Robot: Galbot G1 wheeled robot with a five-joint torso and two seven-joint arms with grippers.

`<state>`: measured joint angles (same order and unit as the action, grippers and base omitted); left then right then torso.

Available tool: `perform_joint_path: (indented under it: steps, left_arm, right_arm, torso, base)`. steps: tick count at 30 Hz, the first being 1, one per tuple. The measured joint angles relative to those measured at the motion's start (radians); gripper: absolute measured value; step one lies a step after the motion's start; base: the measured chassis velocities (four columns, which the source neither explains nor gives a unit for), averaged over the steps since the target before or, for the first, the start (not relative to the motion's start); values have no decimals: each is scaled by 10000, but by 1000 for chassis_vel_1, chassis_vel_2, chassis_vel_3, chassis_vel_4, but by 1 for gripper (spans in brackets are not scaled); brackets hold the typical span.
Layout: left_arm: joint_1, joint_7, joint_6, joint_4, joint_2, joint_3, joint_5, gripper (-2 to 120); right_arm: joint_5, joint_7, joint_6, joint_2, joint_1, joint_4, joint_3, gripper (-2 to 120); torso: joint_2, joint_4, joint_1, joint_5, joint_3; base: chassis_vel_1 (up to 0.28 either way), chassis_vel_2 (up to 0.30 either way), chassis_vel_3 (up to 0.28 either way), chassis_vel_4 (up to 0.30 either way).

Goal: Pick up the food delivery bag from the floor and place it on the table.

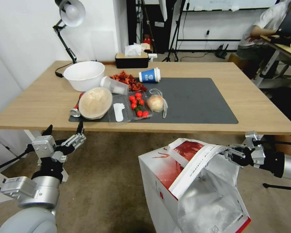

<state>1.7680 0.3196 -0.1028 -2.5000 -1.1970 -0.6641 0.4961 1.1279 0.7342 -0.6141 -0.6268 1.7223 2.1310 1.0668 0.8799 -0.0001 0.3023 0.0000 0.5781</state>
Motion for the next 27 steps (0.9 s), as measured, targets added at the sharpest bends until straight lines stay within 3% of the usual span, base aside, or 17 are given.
perform_joint_path:
  steps: [27]
  left_arm:
    - [25, -11, 195, 0, -39, 32, -168, 100]
  right_arm:
    - [-97, 18, 55, -55, -36, 39, -27, 0]
  torso:
    - [1310, 2, 572, 0, 736]
  base:
    - [0, 0, 0, 0]
